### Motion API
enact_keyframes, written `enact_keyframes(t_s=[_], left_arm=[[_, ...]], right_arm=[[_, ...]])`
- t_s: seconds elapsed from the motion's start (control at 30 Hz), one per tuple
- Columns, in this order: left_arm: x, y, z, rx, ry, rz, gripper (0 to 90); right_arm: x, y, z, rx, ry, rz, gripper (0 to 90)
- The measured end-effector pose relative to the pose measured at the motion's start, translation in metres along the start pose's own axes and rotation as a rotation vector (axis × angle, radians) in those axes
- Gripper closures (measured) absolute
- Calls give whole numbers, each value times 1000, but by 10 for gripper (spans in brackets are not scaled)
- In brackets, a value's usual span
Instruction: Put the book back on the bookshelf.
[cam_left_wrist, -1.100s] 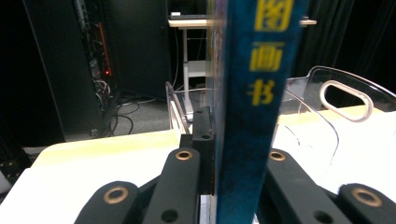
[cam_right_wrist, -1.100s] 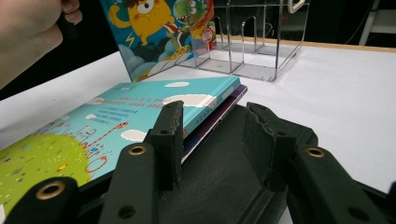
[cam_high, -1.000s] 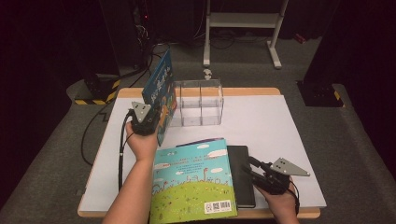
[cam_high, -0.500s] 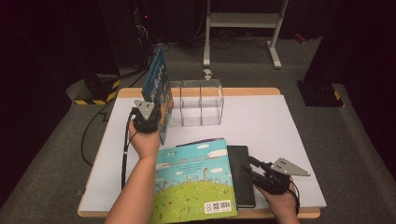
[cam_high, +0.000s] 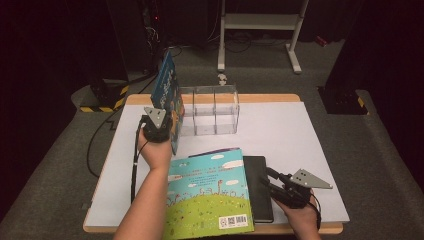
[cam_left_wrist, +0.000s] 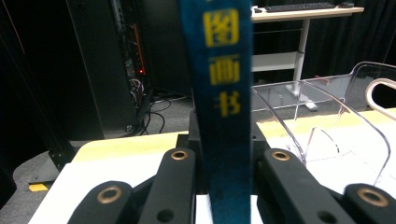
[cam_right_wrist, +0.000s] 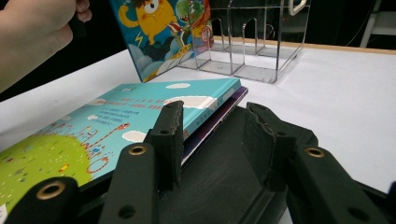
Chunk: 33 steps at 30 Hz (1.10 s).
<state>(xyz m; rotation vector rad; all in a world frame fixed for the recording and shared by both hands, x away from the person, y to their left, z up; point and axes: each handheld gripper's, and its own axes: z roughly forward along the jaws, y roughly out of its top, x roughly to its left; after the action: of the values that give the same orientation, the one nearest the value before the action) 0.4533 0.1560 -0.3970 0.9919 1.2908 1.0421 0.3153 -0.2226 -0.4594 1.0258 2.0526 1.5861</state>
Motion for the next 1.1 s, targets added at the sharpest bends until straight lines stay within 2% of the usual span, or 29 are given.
enact_keyframes(t_s=[0.2,0.47,0.7,1.1], left_arm=[[-1,-1,3,-5,7,-2,802],[0,-1,7,-9,5,-32,801],[3,0,9,3,-14,-56,787],[3,-1,11,-6,-13,-71,801]], right_arm=[[1,0,0,0,1,-4,578],[2,-1,1,4,0,-3,578],[2,-1,2,11,1,-5,580],[4,-3,4,19,2,-13,580]])
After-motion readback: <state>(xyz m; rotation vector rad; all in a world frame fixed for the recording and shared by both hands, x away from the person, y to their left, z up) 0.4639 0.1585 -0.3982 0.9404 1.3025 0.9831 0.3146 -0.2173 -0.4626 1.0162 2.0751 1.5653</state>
